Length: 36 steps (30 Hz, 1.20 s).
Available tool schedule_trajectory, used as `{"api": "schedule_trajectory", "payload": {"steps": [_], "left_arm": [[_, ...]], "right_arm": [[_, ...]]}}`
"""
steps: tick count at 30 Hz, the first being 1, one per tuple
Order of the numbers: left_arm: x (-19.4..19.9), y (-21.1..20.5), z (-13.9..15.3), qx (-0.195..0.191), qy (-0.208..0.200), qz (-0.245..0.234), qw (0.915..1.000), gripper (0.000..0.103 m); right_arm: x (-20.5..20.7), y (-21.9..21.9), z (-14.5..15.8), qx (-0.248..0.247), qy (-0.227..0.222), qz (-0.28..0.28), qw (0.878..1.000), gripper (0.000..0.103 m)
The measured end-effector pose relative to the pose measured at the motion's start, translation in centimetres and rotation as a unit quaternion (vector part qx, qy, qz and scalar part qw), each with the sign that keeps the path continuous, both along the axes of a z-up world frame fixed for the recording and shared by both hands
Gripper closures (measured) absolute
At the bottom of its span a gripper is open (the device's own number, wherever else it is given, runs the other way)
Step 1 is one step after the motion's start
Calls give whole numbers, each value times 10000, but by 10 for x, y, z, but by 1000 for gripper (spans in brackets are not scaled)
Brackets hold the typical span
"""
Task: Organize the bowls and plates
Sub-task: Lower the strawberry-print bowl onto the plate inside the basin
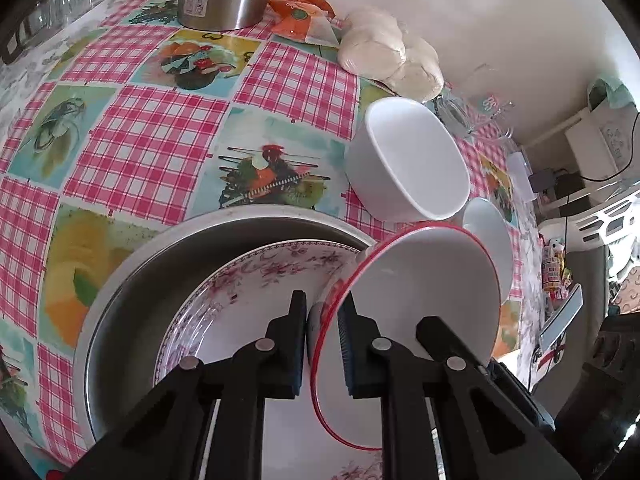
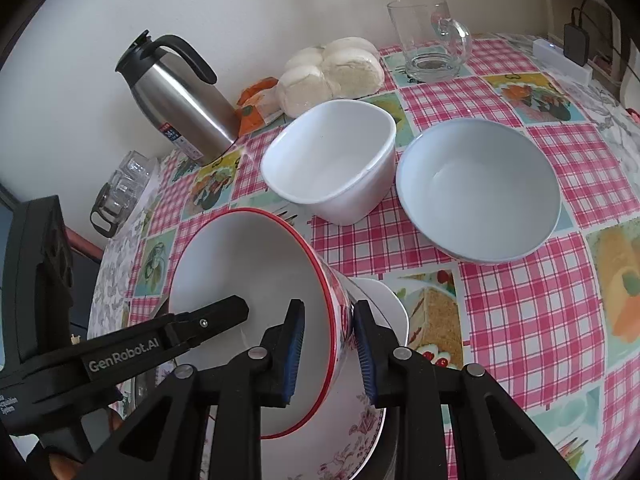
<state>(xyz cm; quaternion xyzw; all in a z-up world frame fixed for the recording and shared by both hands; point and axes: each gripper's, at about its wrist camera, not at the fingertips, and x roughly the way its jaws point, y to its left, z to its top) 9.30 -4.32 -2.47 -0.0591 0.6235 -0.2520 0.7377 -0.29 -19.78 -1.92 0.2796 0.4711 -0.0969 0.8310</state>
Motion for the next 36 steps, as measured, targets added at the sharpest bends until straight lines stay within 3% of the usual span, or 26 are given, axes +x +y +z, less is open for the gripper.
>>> {"api": "schedule_trajectory", "payload": {"steps": [5,20,36], "left_arm": [[-3,0,16,42,-279,-32,9996,87],[-22,15,39,221,-567,-70,9981,86],[-36,29,23,303,-221,-111,9992,84]], "right_arm": [[2,5,3,-52,51,132,9999,73],[-12,25,9,86,196,331,9992,73],[-28,29,5,360,313,358,9982,73]]}}
